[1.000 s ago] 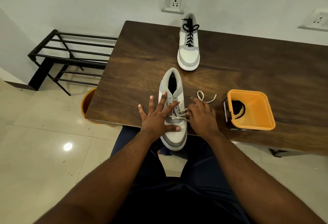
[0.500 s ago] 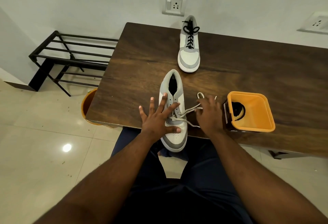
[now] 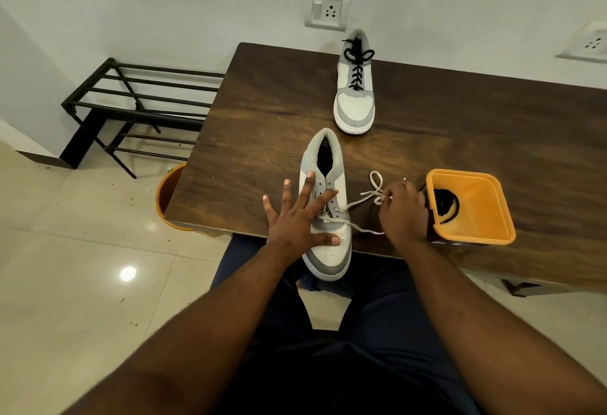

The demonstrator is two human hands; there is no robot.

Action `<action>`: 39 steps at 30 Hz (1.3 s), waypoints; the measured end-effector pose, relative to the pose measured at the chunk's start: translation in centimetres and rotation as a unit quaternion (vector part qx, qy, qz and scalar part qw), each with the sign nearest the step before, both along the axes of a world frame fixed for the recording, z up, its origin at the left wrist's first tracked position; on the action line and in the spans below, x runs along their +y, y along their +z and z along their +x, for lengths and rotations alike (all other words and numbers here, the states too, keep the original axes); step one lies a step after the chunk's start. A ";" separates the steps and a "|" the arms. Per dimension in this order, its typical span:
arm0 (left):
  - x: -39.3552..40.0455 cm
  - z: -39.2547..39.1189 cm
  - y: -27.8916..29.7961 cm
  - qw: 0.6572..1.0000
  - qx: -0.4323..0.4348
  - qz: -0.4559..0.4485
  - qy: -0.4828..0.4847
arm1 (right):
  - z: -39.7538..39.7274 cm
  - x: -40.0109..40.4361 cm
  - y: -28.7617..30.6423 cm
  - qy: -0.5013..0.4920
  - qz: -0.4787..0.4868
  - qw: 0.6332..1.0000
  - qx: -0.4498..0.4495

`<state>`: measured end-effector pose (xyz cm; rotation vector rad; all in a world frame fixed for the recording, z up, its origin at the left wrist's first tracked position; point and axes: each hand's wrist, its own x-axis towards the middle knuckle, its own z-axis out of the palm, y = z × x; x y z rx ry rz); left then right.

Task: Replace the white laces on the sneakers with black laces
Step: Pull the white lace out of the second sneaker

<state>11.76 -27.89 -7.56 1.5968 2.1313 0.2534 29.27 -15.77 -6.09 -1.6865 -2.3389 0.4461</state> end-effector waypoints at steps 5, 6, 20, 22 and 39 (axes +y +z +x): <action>-1.1 0.8 0.2 0.991 -0.076 0.082 0.068 | -0.7 -0.7 1.0 -0.007 -0.022 0.999 0.036; -1.5 1.2 0.1 0.977 -0.104 0.136 0.127 | -0.9 -1.5 1.1 0.017 -0.023 0.997 0.069; -0.3 0.3 1.1 0.929 -0.245 0.078 0.267 | -3.3 -6.3 -0.7 0.094 -0.076 0.993 -0.003; -0.1 0.4 1.2 0.937 -0.231 0.059 0.254 | -3.3 -6.5 -0.7 0.091 -0.078 0.993 0.004; -0.4 -2.7 4.0 0.896 -0.318 0.044 0.306 | -3.2 -6.6 -0.7 0.080 -0.114 0.990 0.007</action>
